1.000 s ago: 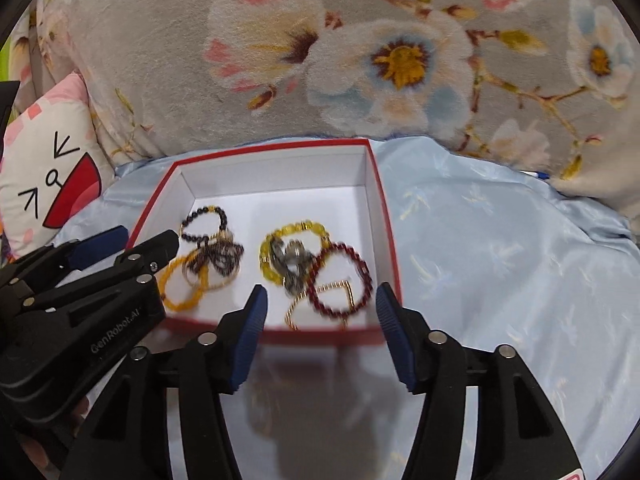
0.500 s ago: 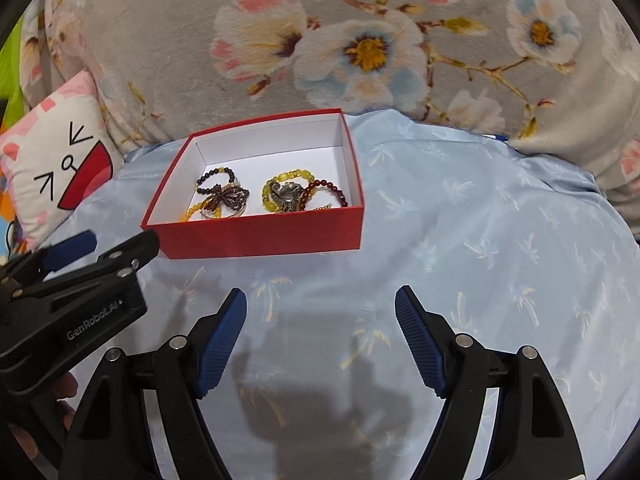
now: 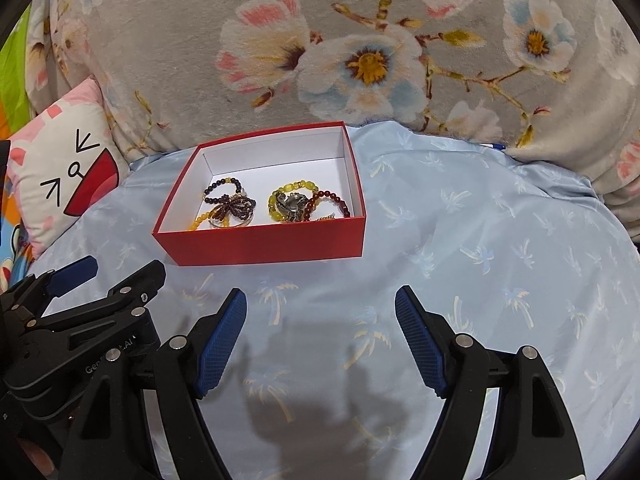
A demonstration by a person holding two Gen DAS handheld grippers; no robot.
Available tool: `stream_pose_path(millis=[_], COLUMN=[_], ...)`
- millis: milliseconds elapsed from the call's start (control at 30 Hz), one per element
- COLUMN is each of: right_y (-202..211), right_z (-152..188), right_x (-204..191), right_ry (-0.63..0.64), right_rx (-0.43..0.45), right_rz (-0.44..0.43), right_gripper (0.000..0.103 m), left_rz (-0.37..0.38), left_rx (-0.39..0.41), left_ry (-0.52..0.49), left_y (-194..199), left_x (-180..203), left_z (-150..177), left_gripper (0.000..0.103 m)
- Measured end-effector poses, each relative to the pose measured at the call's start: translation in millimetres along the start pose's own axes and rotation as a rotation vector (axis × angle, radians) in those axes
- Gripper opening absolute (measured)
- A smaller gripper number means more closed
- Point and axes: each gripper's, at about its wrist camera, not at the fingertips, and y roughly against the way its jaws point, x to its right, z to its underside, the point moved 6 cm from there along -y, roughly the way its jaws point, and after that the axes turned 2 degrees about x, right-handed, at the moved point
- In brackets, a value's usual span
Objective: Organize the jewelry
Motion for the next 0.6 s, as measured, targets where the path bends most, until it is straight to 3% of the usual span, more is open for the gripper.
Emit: stream_pose_path(millis=[600], right_y=[5.8], right_z=[-1.5], right_x=[3.4], right_ry=[-0.005], right_rx=[0.010], right_rz=[0.008], right_gripper=[0.073], left_rz=[0.000], left_rx=[-0.005], left_ry=[0.002], left_y=[2.6], left_x=[0.7], left_z=[2.9], left_gripper=[0.077])
